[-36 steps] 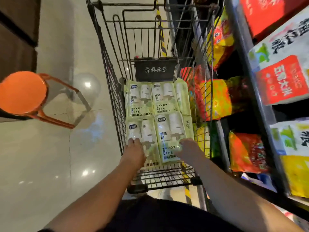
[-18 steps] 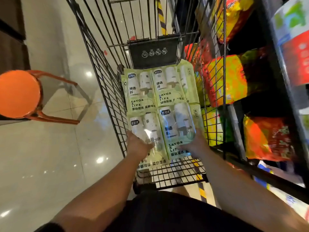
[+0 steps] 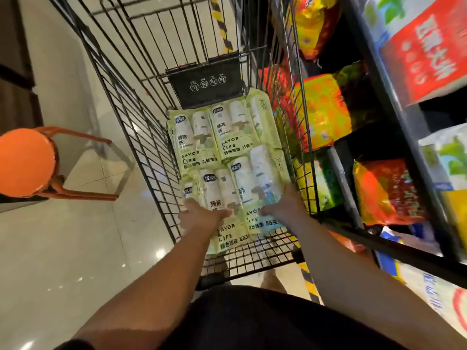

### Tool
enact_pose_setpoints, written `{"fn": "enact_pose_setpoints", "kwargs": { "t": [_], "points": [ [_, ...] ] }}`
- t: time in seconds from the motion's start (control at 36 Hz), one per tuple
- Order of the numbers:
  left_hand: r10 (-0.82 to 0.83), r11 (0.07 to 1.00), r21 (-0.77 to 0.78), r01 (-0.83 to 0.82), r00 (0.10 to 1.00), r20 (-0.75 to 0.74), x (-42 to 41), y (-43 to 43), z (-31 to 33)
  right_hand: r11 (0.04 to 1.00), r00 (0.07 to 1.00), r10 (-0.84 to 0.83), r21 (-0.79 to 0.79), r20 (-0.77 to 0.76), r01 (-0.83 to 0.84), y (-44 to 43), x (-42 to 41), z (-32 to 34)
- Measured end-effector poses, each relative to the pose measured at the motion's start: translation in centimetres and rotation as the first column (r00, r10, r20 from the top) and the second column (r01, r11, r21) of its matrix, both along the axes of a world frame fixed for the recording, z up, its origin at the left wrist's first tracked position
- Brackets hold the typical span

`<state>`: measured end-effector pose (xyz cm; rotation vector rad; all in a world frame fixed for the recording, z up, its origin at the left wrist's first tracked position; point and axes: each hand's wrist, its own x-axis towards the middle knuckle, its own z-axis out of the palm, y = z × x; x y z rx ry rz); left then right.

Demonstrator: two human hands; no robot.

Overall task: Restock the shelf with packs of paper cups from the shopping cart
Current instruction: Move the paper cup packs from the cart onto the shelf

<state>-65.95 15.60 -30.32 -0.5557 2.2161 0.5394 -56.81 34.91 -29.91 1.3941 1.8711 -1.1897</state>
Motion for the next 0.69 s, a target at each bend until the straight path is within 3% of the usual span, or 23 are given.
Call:
{"fn": "enact_pose_setpoints", "kwargs": {
  "t": [0.11, 0.5, 0.69],
  "points": [
    [0.074, 0.979, 0.185, -0.081, 0.996, 0.044, 1.7, 0.7, 1.2, 0.999, 0.999, 0.037, 0.008, -0.01, -0.037, -0.6, 0.4, 0.9],
    [0.112, 0.946, 0.322, -0.038, 0.97, -0.215, 5.4, -1.7, 11.2, 1.0, 0.953, -0.003, -0.02, -0.303, -0.004, -1.6, 7.2, 8.7],
    [0.178, 0.903, 0.43, -0.018, 0.925, -0.335, 8.2, -1.2, 15.9, 0.997, 0.922, 0.039, 0.074, -0.386, -0.011, -0.9, 8.7, 12.9]
  ]
}}
